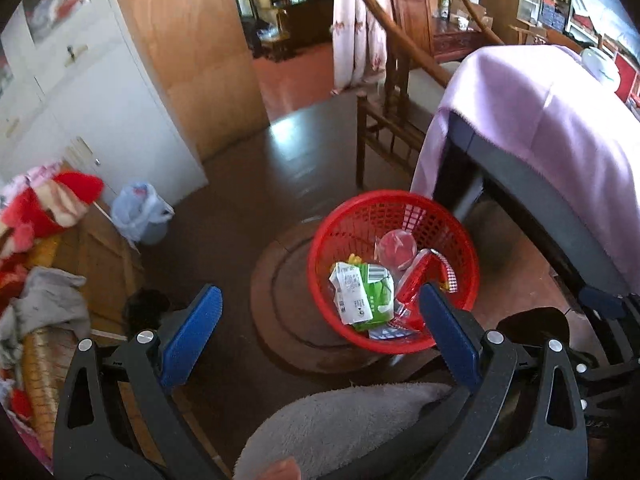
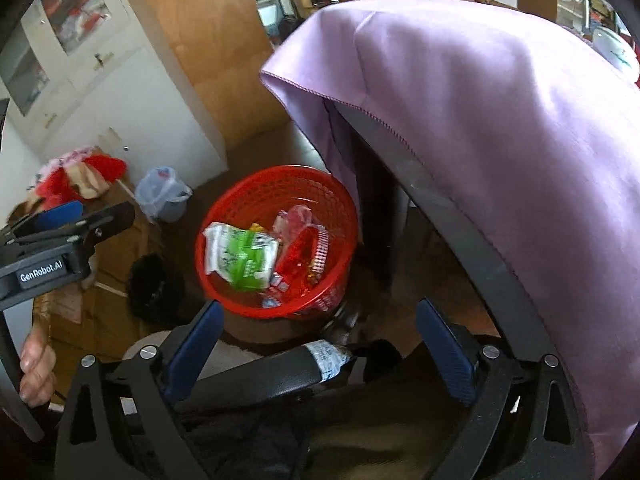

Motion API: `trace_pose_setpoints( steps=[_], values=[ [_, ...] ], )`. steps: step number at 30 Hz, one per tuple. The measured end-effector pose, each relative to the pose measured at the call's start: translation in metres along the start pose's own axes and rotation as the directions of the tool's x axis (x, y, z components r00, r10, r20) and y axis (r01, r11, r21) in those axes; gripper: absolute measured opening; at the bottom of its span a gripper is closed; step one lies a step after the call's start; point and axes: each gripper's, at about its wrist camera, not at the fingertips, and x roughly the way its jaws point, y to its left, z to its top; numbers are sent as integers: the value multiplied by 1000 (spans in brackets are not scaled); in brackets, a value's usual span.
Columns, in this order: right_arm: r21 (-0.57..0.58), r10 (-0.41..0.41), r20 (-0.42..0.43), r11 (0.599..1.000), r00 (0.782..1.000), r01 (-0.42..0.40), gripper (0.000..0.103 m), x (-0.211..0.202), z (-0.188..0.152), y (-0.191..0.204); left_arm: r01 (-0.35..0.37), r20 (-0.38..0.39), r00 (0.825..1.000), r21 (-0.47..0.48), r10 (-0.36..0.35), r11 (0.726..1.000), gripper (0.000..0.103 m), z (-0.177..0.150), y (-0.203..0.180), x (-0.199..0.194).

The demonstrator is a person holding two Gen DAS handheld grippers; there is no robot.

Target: Collect trash

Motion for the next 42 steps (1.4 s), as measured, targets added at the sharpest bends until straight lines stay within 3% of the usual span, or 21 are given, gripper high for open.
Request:
trace_pose_setpoints(
  steps=[5,10,13,24,42],
  values=[
    [11,-85,7,996,996,85,95,2,8,4,18,-35,999,-32,-20,999,95,0,6,25],
    [12,-120,18,993,993,120,95,0,13,5,-9,-51,999,-4,9,1000,95,-5,-3,39],
    [4,-136,12,991,991,136,95,2,14,4,17,-82,996,-25,-19,1000,95,-8,-2,49],
    [-7,-146,-17,989,989,146,95,14,16,6,72,-142,987,-46,-77,996,95,-16,-8,67],
    [-18,-154,-20,988,988,153,95,18,14,9,57,-128,990,-45,-63,997,95,-18,-11,67]
  ],
)
